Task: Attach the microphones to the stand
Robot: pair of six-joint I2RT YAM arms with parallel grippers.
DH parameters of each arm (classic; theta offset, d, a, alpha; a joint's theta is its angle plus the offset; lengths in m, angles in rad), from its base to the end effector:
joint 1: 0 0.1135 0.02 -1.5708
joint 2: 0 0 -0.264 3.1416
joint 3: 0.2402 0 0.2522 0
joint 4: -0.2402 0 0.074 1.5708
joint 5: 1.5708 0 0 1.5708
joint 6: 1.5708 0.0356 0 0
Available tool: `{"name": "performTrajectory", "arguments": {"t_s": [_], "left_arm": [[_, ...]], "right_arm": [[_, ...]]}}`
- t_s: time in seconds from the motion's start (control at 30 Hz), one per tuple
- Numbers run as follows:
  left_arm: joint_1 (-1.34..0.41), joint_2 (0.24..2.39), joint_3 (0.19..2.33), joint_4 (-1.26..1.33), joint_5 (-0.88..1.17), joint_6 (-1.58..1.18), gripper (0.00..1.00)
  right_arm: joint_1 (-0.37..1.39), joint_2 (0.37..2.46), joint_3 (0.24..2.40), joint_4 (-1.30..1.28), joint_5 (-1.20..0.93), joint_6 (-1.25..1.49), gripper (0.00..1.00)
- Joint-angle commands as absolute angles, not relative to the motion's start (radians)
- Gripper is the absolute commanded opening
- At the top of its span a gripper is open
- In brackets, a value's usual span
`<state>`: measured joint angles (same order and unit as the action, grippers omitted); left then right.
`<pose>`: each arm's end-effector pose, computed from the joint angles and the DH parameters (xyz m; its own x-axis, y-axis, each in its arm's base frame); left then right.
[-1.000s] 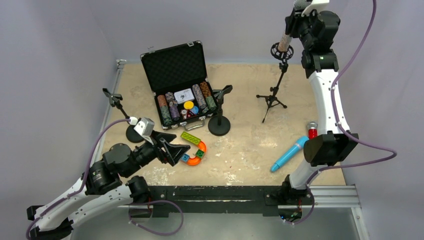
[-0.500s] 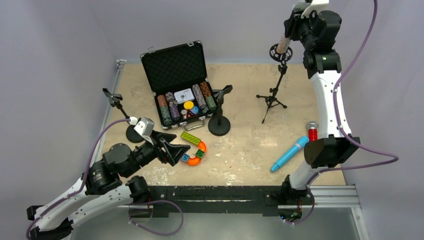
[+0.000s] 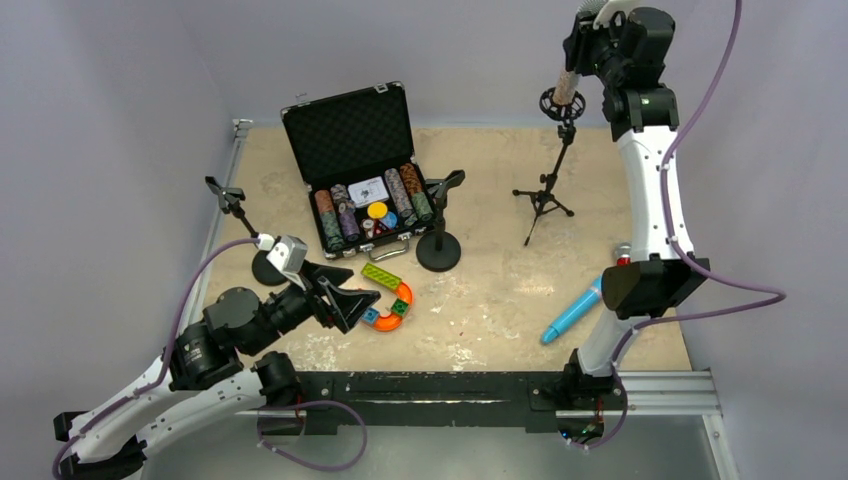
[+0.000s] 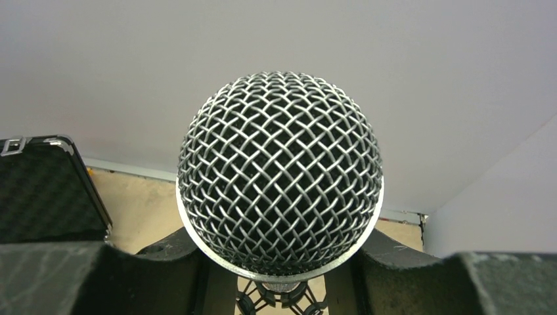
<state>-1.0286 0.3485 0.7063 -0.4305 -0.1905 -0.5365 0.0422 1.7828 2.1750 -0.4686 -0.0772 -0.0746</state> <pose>0.0517 -0.0727 0.3377 -0.4123 -0.2882 -0.8643 0.6200 0.6063 -0.4980 0.3877 0.0191 0.5123 -0.0672 -0.0772 -0.9947 -0.1242 0.9899 -0.0684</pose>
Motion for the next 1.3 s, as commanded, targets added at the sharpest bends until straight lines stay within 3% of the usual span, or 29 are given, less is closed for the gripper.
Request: {"name": "performTrajectory", "arguments": {"t_s": [0.0, 0.63, 0.9, 1.27], "left_arm": [[-1.026, 0.346, 0.705, -0.397, -0.178, -0.54, 0.9], [-1.026, 0.429, 0.731, -0.315, -0.064, -0.498, 0.9], [-1.03, 0.806, 1.012, -0.318, 0.11, -0.377, 0.9], [-1.045, 1.24, 1.374, -0.145, 0.125, -0.401, 0.89]], "right_arm": [[0.048, 1.854, 2.135, -0.74, -0.08, -0.103, 0.0], [0.046, 1.644, 2.0, -0.659, -0.191, -0.032, 0.0], [0.046, 1.547, 2.034, -0.602, -0.215, -0.014, 0.0], [0.046, 1.436, 2.006, -0.574, -0.271, 0.044, 0.0]]}}
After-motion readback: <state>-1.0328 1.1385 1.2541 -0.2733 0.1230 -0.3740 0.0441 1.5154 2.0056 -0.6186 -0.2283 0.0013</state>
